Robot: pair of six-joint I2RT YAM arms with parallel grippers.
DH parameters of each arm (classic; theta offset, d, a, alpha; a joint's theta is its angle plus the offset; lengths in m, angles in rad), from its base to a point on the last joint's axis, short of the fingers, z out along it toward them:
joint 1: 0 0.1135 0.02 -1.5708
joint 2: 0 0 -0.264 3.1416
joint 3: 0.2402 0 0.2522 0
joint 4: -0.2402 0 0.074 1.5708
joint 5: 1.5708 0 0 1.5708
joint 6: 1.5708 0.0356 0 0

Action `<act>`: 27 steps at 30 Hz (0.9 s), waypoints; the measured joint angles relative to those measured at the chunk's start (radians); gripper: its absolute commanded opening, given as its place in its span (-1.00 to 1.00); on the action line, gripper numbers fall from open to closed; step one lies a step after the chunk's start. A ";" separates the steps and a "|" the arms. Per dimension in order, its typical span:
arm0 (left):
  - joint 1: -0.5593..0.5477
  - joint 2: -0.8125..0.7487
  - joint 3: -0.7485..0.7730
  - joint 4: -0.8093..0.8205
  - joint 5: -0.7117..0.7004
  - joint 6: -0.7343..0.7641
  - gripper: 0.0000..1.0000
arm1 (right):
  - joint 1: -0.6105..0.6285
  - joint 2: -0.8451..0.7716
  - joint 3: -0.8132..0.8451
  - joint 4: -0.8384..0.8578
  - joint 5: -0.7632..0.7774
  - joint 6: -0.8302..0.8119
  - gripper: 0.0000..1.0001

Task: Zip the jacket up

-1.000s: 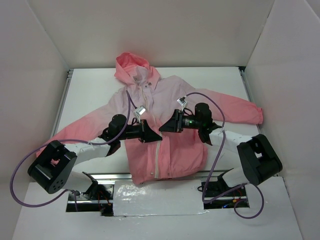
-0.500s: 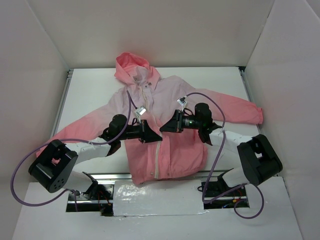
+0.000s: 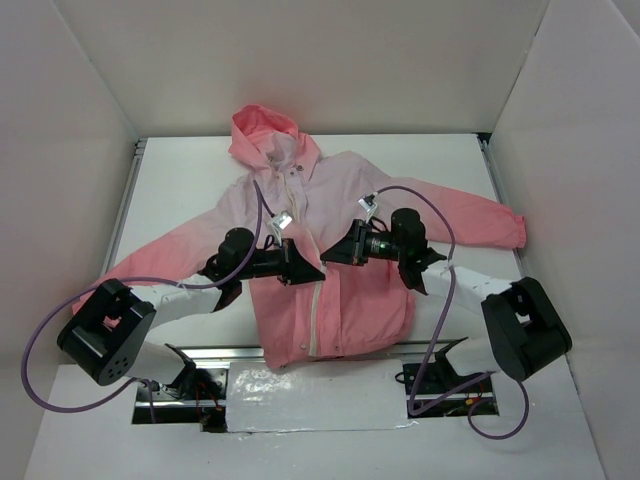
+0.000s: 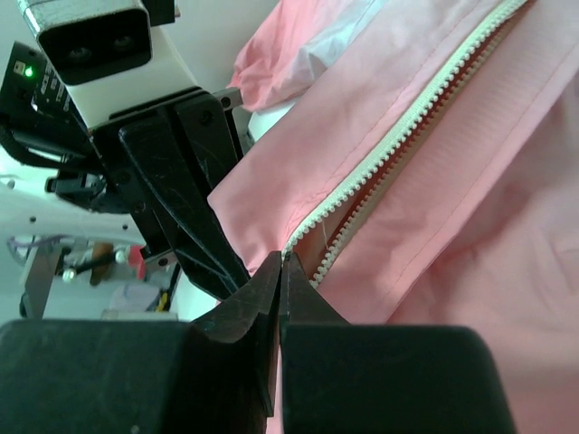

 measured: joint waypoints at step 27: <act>-0.092 -0.275 -0.087 -0.183 -0.254 0.000 -1.00 | 0.079 0.050 0.195 -0.181 0.293 0.061 -1.00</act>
